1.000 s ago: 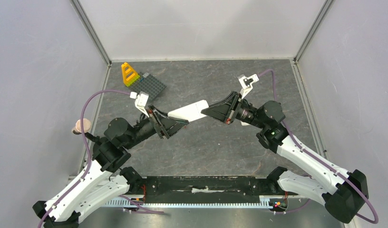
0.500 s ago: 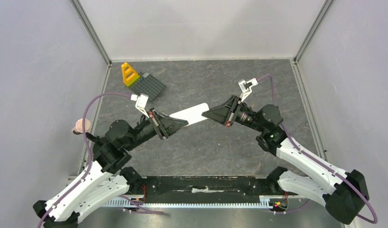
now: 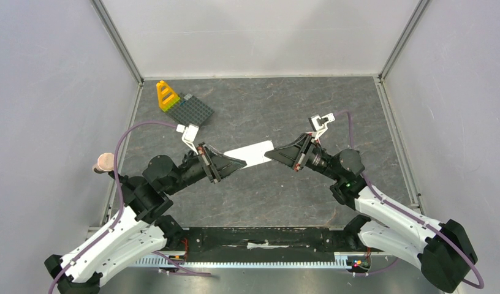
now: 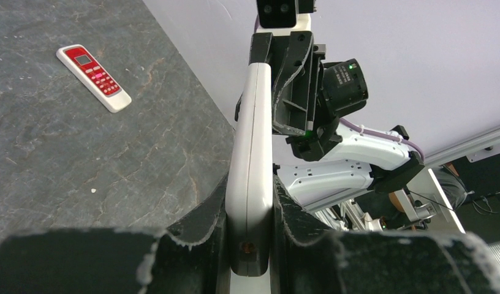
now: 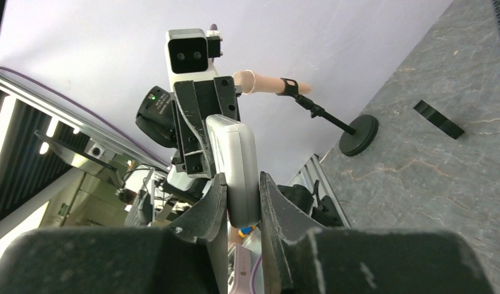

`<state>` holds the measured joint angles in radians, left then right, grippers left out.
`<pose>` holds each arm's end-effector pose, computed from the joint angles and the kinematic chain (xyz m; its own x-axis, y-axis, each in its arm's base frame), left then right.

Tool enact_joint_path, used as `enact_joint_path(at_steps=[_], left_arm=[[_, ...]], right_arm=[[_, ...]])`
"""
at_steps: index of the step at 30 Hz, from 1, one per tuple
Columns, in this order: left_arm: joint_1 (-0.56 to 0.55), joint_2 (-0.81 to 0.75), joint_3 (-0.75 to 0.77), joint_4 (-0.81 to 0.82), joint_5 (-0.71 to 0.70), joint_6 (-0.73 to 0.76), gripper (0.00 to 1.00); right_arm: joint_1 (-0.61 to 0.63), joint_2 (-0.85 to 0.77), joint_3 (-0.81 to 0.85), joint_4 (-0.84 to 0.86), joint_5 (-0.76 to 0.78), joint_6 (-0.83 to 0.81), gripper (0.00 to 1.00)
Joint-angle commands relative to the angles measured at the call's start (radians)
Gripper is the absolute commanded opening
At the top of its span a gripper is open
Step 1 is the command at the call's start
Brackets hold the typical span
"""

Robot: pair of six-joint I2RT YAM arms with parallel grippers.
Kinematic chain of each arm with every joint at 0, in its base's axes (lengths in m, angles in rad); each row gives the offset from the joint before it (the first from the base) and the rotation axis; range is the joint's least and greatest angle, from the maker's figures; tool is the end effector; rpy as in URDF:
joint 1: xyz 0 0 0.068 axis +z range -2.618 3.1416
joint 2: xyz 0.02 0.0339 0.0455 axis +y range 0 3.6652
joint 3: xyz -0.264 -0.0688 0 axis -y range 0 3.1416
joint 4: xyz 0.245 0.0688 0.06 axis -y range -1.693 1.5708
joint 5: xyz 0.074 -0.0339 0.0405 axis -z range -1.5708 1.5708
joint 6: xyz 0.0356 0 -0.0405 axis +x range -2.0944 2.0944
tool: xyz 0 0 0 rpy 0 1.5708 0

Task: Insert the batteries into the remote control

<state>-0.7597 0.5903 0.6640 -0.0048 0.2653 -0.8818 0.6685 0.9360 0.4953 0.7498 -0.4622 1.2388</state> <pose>0.1014 -0.1092 0.3458 -0.6277 -0.4312 -0.6482 0.5816 0.2937 -0.7586 0.1561 0.1435 0.3080 -0.7618 0.4766 -0.4387 -0.5152 -0.0351 0.8564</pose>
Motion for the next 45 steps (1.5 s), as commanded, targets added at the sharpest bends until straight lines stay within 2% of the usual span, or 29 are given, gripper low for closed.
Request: enact_joint_path(at_steps=[1, 8, 15, 18, 22, 24, 27, 35, 39, 45], left_arm=[[0.018, -0.047, -0.004, 0.063, -0.104, 0.042, 0.02], [0.019, -0.054, -0.014, 0.056, -0.116, 0.045, 0.02], [0.019, -0.043, -0.01, 0.045, -0.116, 0.047, 0.02], [0.019, -0.029, -0.003, 0.037, -0.102, 0.05, 0.02], [0.019, -0.005, 0.006, 0.015, -0.092, 0.053, 0.02], [0.018, 0.005, 0.01, 0.01, -0.09, 0.055, 0.02], [0.018, 0.023, 0.019, 0.009, -0.083, 0.055, 0.02], [0.018, 0.059, 0.054, -0.024, -0.036, 0.056, 0.02], [0.019, 0.06, 0.067, -0.038, -0.035, 0.067, 0.02], [0.019, 0.065, 0.073, -0.044, -0.033, 0.067, 0.02]], right_arm=[[-0.048, -0.005, -0.033, 0.15, 0.122, 0.1, 0.01], [-0.052, -0.006, -0.017, 0.111, 0.15, 0.1, 0.09], [-0.051, -0.02, -0.006, 0.031, 0.189, 0.055, 0.38], [-0.052, -0.009, 0.014, 0.006, 0.178, 0.016, 0.49], [-0.052, 0.015, 0.065, -0.028, 0.131, -0.042, 0.59], [-0.052, 0.027, 0.089, -0.039, 0.108, -0.071, 0.69], [-0.053, 0.032, 0.108, -0.053, 0.089, -0.118, 0.79], [-0.052, 0.114, 0.265, -0.277, -0.047, -0.36, 0.82], [-0.052, 0.119, 0.295, -0.402, -0.019, -0.459, 0.84], [-0.052, 0.122, 0.291, -0.464, -0.022, -0.501, 0.89]])
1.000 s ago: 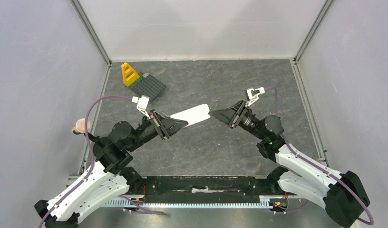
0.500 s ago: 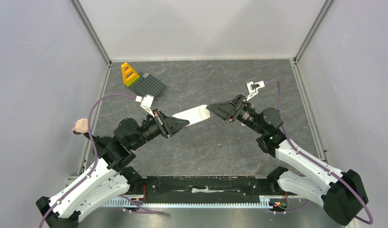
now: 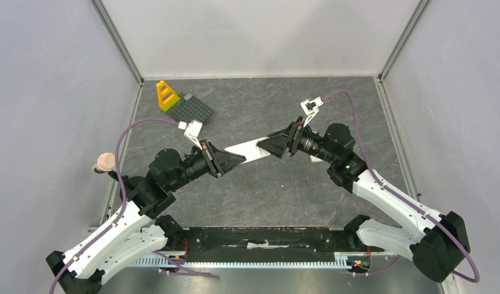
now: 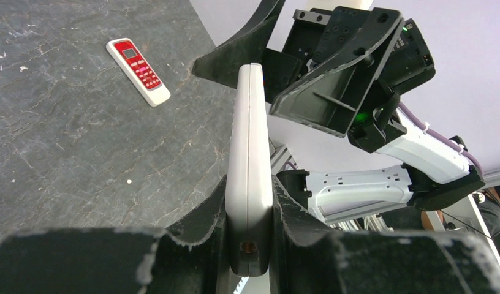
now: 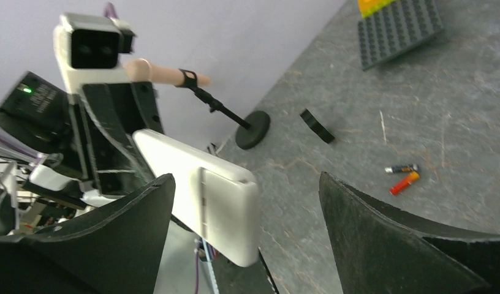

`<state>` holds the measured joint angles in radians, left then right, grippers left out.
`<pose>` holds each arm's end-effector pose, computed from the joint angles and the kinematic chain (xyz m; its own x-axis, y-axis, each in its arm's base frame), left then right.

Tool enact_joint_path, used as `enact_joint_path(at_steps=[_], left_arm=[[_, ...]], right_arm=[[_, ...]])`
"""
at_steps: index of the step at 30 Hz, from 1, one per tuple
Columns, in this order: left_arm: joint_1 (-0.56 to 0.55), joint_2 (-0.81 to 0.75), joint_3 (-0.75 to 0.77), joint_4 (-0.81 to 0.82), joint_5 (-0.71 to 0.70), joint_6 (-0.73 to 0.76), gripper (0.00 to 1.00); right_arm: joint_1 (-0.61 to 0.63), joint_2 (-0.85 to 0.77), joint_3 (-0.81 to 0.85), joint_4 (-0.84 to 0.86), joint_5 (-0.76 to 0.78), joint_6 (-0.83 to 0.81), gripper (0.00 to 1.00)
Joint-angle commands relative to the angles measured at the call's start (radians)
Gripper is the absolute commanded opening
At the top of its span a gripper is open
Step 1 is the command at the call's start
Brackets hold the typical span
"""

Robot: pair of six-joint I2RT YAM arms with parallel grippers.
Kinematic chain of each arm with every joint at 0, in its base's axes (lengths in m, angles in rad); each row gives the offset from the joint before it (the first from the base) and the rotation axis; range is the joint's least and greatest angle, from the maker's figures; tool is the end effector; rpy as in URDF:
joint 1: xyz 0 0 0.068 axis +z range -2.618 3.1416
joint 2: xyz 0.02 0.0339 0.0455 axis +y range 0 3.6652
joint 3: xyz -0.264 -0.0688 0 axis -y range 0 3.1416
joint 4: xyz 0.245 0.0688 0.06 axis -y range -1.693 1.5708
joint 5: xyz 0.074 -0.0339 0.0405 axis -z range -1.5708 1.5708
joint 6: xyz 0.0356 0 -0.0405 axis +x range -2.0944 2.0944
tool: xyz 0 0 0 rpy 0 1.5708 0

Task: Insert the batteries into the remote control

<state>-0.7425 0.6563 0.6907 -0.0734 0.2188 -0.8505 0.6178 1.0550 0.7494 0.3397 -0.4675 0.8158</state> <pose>0.1144 -0.1154 0.3387 -0.6351 -0.4130 -0.6527 0.5192 0.3975 -0.7566 0.1922 0.1563 0.3303 -0.6249 0.3535 -0.6961 -0.6262 0.3055 0.7173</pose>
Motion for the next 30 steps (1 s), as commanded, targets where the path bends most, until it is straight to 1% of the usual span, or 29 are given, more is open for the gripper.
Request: enact_joint_path(at_steps=[1, 3, 4, 11, 16, 18, 24, 30], left_arm=[[0.002, -0.001, 0.047, 0.024, 0.014, 0.036, 0.02], [0.0, 0.0, 0.049, 0.025, 0.012, 0.036, 0.02], [0.001, 0.0, 0.049, 0.024, 0.01, 0.035, 0.02], [0.002, -0.005, 0.05, -0.002, -0.02, 0.039, 0.02], [0.002, -0.013, 0.043, -0.033, -0.052, 0.046, 0.02], [0.002, -0.011, 0.041, -0.046, -0.063, 0.05, 0.02], [0.002, -0.01, 0.029, -0.065, -0.089, 0.063, 0.02], [0.003, 0.001, 0.001, -0.072, -0.112, 0.061, 0.02]], right_arm=[[-0.001, 0.004, 0.036, -0.054, -0.029, -0.077, 0.89], [-0.001, 0.005, 0.033, -0.055, -0.045, -0.065, 0.87], [-0.001, 0.005, 0.032, -0.053, -0.051, -0.058, 0.85], [-0.001, 0.003, 0.004, -0.073, -0.034, 0.044, 0.56], [-0.001, -0.028, -0.027, -0.076, 0.031, 0.097, 0.41], [-0.001, -0.033, -0.028, -0.076, 0.043, 0.106, 0.39], [-0.002, -0.034, -0.021, -0.071, 0.054, 0.135, 0.27], [-0.003, -0.033, -0.022, -0.023, 0.013, 0.176, 0.15]])
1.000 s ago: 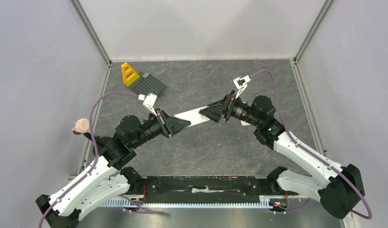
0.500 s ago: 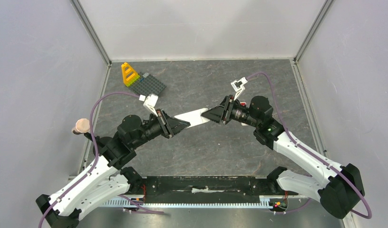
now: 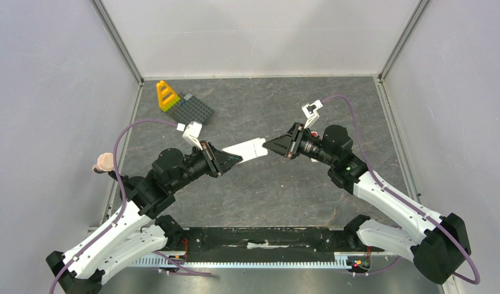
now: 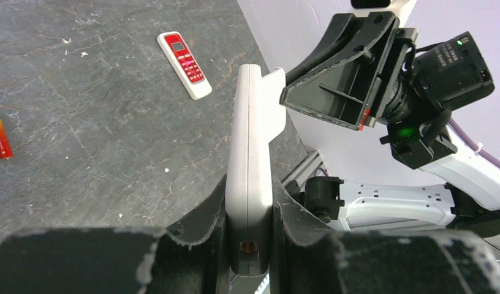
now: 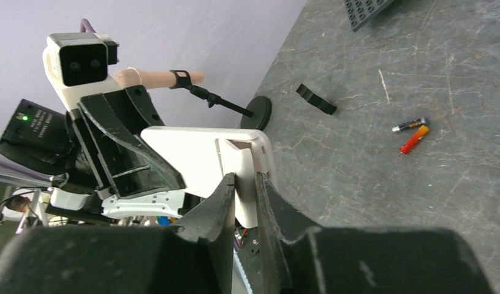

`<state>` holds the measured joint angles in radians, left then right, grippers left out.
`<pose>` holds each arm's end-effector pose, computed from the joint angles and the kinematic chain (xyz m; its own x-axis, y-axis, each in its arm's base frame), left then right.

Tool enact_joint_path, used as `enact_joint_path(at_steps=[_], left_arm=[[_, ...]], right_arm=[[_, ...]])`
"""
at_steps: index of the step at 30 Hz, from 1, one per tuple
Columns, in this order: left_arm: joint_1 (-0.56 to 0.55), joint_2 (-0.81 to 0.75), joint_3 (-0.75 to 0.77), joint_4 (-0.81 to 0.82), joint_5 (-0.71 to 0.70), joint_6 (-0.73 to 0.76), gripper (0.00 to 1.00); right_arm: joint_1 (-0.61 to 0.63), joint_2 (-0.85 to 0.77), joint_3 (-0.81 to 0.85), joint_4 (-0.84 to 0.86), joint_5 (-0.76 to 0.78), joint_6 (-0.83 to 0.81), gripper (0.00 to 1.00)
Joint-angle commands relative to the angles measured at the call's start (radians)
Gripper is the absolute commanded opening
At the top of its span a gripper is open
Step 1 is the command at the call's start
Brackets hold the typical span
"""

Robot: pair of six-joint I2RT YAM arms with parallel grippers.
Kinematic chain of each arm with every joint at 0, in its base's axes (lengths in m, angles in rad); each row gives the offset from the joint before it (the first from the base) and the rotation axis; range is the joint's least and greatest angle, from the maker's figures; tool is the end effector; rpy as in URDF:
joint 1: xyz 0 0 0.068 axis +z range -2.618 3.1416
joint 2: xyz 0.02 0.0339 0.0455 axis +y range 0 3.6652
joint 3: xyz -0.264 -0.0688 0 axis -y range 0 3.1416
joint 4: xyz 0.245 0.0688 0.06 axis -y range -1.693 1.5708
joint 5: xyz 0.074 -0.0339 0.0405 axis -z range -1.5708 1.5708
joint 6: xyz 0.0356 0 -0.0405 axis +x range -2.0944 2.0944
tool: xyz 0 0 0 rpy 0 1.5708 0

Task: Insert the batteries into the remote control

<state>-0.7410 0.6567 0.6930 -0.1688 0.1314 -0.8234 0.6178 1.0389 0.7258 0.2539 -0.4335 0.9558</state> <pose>0.1163 -0.1127 0.3291 -0.6274 -0.4116 -0.6611 0.4485 0.5030 -0.7388 0.1901 0.1534 0.3164 -0.7364 0.3861 -0.5556 -0.4611 0.3147 0.8297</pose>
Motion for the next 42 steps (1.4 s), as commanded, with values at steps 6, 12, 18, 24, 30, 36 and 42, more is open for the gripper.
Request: enact_joint_path(at_steps=[6, 12, 18, 24, 30, 36, 42], left_arm=[[0.002, 0.005, -0.004, 0.023, -0.029, 0.033, 0.02], [0.002, 0.007, -0.003, 0.023, -0.021, 0.032, 0.02], [0.002, 0.014, -0.007, 0.026, -0.013, 0.03, 0.02], [0.002, 0.017, -0.005, -0.015, -0.06, 0.036, 0.02], [0.002, 0.017, 0.016, -0.189, -0.26, 0.051, 0.02], [0.002, 0.001, 0.031, -0.305, -0.372, 0.074, 0.02], [0.002, -0.006, 0.041, -0.305, -0.361, 0.106, 0.02]], right_arm=[[-0.002, -0.004, -0.031, 0.121, -0.062, 0.067, 0.16], [-0.003, 0.023, -0.084, 0.271, -0.136, 0.151, 0.34], [-0.003, 0.049, -0.075, 0.271, -0.154, 0.145, 0.3], [-0.003, 0.053, -0.051, 0.15, -0.105, 0.083, 0.01], [-0.003, 0.019, -0.062, 0.045, -0.051, 0.02, 0.0], [-0.003, 0.028, -0.112, -0.22, 0.096, -0.147, 0.0], [-0.002, 0.115, -0.293, -0.141, 0.131, -0.131, 0.0]])
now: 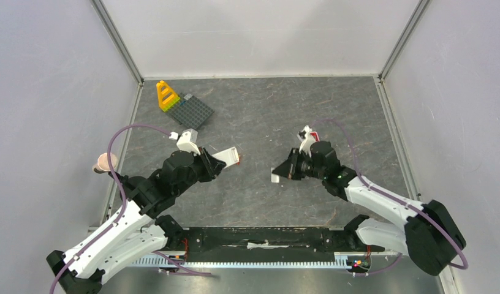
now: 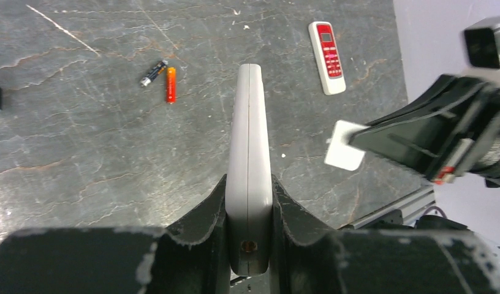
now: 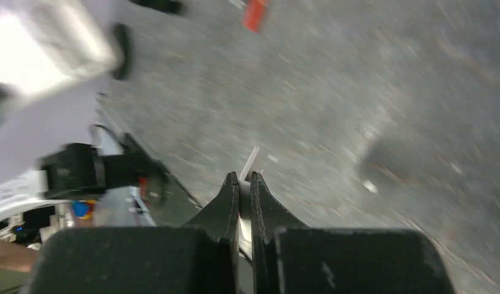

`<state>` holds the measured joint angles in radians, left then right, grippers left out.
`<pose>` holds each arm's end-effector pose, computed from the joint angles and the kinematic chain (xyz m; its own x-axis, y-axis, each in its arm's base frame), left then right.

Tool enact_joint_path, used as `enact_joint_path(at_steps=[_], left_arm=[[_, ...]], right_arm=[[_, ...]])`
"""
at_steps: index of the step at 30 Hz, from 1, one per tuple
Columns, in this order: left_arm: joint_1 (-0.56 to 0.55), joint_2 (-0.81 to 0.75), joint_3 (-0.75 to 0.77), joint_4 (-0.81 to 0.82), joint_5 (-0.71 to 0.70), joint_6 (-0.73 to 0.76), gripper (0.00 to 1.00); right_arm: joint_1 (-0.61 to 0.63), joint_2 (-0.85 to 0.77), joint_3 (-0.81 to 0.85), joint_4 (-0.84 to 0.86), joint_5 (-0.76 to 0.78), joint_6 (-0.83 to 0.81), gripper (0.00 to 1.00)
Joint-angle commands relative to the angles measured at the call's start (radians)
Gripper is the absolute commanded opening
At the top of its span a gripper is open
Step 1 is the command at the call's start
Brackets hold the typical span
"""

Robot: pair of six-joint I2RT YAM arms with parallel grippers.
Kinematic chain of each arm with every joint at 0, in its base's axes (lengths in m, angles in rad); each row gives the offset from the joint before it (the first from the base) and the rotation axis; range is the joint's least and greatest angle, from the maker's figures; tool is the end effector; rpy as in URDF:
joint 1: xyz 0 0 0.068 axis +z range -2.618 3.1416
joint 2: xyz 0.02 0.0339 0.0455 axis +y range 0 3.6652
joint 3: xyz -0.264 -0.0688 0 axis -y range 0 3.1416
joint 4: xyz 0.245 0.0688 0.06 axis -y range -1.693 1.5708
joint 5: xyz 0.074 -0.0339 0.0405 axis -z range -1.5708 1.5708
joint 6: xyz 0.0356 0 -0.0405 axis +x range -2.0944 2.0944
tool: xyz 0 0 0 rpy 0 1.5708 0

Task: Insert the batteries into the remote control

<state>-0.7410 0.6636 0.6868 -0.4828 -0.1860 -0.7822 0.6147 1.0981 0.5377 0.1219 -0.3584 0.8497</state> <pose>0.1175 -0.0986 0.2934 -0.6136 -0.3775 -0.6936 0.1532 0.8048 -0.5735 0.1859 0.1465 0.2236 -0.8295 0.2754 -0.4859 -0.2673 0.5681 0.7783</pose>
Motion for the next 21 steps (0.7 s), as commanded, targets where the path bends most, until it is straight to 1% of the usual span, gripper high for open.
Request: enact_joint_path(at_steps=[1, 3, 5, 8, 10, 12, 14, 16, 18, 21], left_arm=[[0.001, -0.01, 0.05, 0.009, -0.038, 0.071, 0.02], [0.002, -0.007, 0.055, 0.013, -0.019, 0.09, 0.02], [0.002, -0.004, 0.058, 0.027, 0.029, 0.121, 0.02], [0.002, 0.004, 0.059, 0.053, 0.122, 0.168, 0.02], [0.002, 0.01, 0.065, 0.055, 0.162, 0.194, 0.02], [0.002, 0.01, 0.071, 0.05, 0.181, 0.213, 0.02], [0.002, 0.005, 0.076, 0.049, 0.181, 0.233, 0.02], [0.002, 0.001, 0.08, 0.046, 0.209, 0.243, 0.02], [0.002, -0.006, 0.084, 0.04, 0.202, 0.251, 0.02], [0.002, -0.014, 0.095, 0.017, 0.168, 0.253, 0.02]], right_arm=[[0.001, 0.064, -0.129, 0.025, 0.055, -0.013, 0.0], [0.002, 0.077, -0.163, 0.06, 0.071, 0.01, 0.0], [0.001, 0.082, -0.184, 0.073, 0.091, 0.022, 0.0], [0.002, 0.097, -0.186, 0.032, 0.159, 0.02, 0.01], [0.002, 0.115, -0.181, -0.011, 0.208, 0.019, 0.06], [0.002, 0.128, -0.178, -0.048, 0.246, 0.028, 0.17], [0.002, 0.134, -0.174, -0.08, 0.276, 0.035, 0.33], [0.001, 0.129, -0.164, -0.104, 0.3, 0.035, 0.46], [0.001, 0.111, -0.147, -0.12, 0.321, 0.026, 0.59], [0.003, 0.081, -0.108, -0.139, 0.345, -0.024, 0.72]])
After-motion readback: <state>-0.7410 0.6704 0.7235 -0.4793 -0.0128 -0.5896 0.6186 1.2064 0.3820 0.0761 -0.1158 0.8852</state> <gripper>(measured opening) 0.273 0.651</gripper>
